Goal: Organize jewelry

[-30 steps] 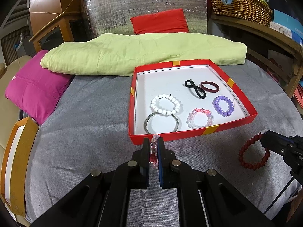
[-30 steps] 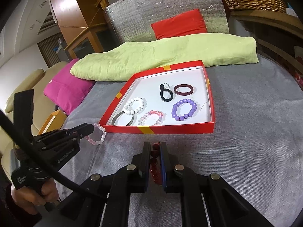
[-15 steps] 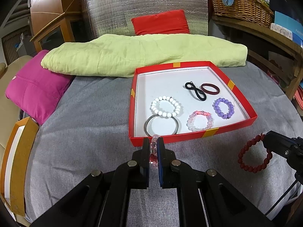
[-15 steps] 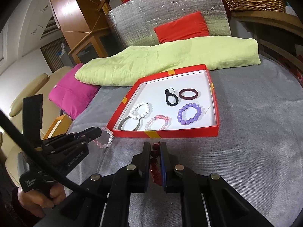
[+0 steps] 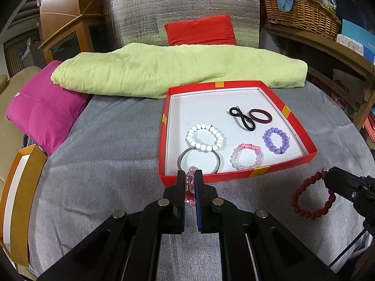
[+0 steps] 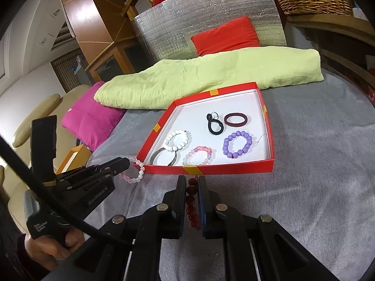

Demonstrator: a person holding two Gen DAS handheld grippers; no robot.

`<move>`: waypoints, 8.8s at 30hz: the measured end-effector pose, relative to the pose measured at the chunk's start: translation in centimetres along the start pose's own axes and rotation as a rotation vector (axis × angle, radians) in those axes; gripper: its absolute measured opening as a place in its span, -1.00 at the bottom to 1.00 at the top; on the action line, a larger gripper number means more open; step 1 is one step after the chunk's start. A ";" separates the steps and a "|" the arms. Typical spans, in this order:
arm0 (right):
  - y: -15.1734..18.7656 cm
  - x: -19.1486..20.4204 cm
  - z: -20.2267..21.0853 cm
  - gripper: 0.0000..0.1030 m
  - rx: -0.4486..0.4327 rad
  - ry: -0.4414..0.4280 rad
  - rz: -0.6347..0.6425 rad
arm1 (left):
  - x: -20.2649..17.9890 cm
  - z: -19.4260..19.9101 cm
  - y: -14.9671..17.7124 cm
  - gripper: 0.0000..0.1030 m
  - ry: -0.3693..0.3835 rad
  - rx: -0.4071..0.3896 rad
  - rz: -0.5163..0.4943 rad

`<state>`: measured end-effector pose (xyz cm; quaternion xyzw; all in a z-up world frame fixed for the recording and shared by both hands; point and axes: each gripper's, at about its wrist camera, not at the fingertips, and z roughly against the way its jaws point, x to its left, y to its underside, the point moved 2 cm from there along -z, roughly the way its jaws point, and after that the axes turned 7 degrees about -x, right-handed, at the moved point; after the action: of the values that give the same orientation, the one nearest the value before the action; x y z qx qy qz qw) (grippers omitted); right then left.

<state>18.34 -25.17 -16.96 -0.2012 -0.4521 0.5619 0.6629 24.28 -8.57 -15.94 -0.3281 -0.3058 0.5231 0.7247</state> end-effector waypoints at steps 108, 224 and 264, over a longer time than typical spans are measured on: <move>-14.7 -7.1 -19.0 -0.80 -0.031 -0.054 -0.337 | 0.2 -15.6 -11.3 -0.85 0.081 0.072 0.113; -1.0 -0.2 1.4 0.16 -0.029 0.332 0.174 | 3.0 2.5 0.2 0.76 -0.236 -0.066 0.151; -0.9 -0.2 1.0 0.18 -0.019 0.340 0.166 | 2.8 2.8 0.2 0.76 -0.230 -0.072 0.165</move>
<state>17.98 -25.83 -15.84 -0.3360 -0.3208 0.5682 0.6792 22.76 -5.38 -14.16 -0.3159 -0.3773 0.6036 0.6273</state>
